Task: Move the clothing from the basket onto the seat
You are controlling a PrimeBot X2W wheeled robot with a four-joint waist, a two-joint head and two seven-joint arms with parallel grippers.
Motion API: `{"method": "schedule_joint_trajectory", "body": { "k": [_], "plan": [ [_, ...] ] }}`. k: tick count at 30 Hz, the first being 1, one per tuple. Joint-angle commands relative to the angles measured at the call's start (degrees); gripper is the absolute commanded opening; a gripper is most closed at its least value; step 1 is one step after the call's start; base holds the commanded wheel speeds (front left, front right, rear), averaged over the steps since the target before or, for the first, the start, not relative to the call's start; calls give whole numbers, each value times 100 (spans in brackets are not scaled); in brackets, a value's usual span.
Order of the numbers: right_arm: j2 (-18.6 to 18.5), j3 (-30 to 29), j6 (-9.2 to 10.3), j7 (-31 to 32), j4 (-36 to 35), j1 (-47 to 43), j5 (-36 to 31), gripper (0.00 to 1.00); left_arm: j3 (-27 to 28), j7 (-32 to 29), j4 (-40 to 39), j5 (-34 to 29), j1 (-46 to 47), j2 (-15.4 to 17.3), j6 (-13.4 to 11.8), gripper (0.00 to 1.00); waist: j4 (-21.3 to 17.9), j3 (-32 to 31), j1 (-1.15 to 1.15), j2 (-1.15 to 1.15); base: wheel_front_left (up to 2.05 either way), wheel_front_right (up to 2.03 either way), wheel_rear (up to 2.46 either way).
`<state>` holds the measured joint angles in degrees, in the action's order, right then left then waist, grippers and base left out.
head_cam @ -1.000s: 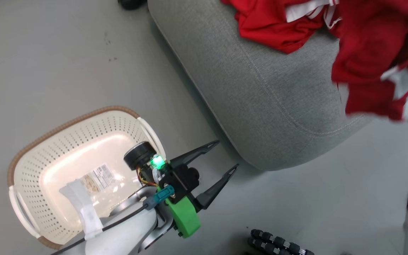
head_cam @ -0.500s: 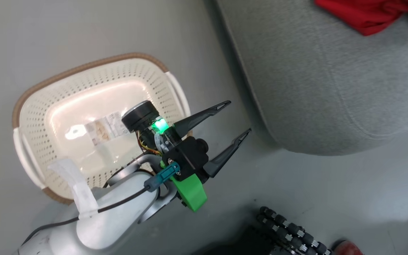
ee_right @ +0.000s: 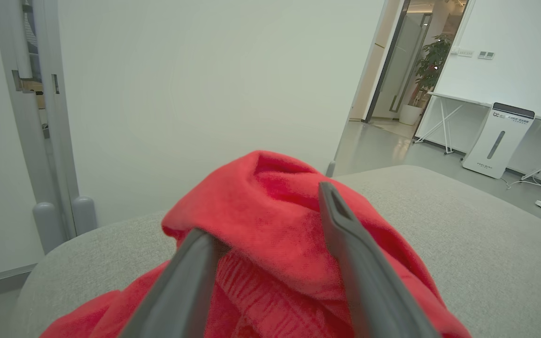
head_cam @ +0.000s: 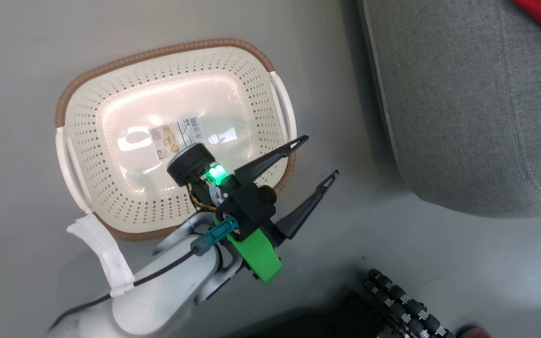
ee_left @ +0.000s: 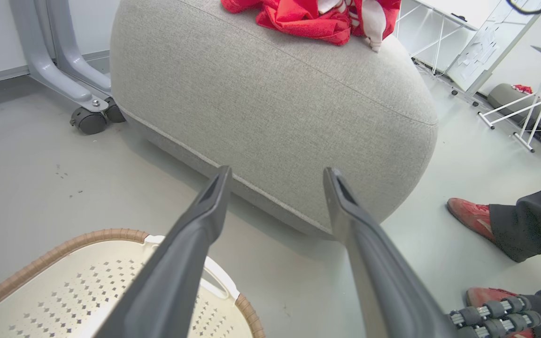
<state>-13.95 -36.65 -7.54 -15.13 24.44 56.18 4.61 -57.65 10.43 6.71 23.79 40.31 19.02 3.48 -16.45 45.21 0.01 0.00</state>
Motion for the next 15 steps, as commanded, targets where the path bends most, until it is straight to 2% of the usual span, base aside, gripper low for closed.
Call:
{"method": "schedule_joint_trajectory", "body": {
  "k": [1,8,15],
  "plan": [
    [104,23,11,-2,-77,-217,-52,100,59,50,42,191,-158,-100,-38,100,-23,-256,-1,0,0,0,0],
    [648,259,12,-2,-724,-1353,-79,100,84,224,267,690,-514,-374,69,100,58,-1068,-1,0,0,0,0],
    [930,1086,11,-2,-1184,-2725,39,100,532,445,688,738,-1041,-728,-564,100,391,-2074,-1,0,0,0,0]
  ]
}}
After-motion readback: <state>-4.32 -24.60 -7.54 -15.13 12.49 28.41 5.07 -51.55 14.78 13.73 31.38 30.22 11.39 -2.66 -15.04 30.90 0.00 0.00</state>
